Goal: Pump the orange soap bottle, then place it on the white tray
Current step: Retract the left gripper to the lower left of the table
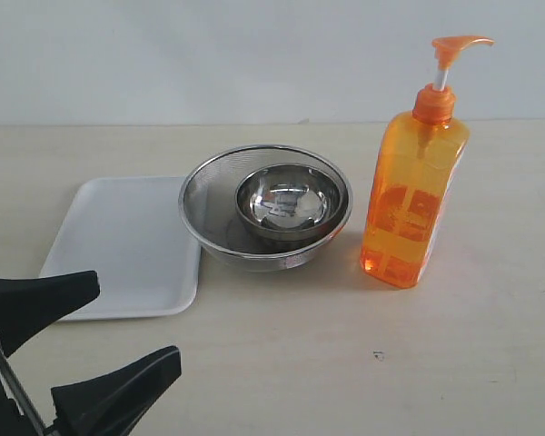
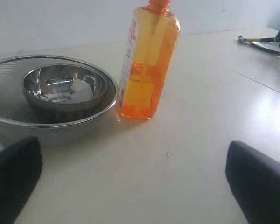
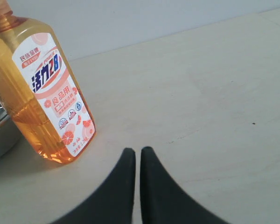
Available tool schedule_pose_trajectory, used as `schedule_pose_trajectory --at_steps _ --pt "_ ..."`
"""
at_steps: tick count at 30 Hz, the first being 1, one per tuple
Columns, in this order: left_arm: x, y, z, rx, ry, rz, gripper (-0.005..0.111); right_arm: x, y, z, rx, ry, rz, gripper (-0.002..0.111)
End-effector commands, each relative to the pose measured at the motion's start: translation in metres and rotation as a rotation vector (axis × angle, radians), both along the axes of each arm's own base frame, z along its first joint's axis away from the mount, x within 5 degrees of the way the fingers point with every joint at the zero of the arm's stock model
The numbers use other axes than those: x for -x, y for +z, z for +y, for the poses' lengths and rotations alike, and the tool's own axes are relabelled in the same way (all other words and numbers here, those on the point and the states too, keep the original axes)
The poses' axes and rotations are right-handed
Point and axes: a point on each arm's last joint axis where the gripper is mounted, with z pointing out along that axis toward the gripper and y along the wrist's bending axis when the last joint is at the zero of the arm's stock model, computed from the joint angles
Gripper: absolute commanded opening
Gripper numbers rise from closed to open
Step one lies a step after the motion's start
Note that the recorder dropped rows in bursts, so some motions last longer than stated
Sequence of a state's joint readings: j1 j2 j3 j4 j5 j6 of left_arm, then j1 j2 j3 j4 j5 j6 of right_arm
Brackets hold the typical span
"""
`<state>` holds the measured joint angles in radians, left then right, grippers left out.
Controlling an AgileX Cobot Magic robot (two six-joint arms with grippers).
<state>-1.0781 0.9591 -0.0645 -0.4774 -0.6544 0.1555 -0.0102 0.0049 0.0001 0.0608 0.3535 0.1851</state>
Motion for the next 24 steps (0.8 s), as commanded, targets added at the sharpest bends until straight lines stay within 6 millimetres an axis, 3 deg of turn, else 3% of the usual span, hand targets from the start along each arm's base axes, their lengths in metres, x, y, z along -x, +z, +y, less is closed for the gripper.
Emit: schedule_pose_trajectory --at_steps 1,6,11,14,18,24 --pt "0.001 -0.001 0.0 0.004 -0.007 0.004 0.105 0.0 0.001 -0.001 0.011 -0.006 -0.016 0.0" --pt "0.001 -0.001 0.0 0.008 -0.006 0.006 0.105 -0.002 0.012 -0.003 0.115 -0.009 -0.131 0.0" --pt "0.001 0.0 0.001 0.031 0.003 0.018 0.105 -0.003 0.028 -0.002 0.098 -0.017 -0.316 0.0" --pt "0.001 0.0 0.001 0.031 0.003 0.018 0.105 -0.001 0.042 -0.003 -0.094 -0.04 -0.465 0.0" --pt "0.001 0.0 0.001 0.03 0.003 0.02 0.105 0.0 0.045 -0.005 -0.329 -0.064 -0.507 0.0" --pt "0.001 0.0 0.001 0.028 0.002 0.018 0.105 0.003 0.056 -0.008 -0.544 -0.066 -0.627 0.0"
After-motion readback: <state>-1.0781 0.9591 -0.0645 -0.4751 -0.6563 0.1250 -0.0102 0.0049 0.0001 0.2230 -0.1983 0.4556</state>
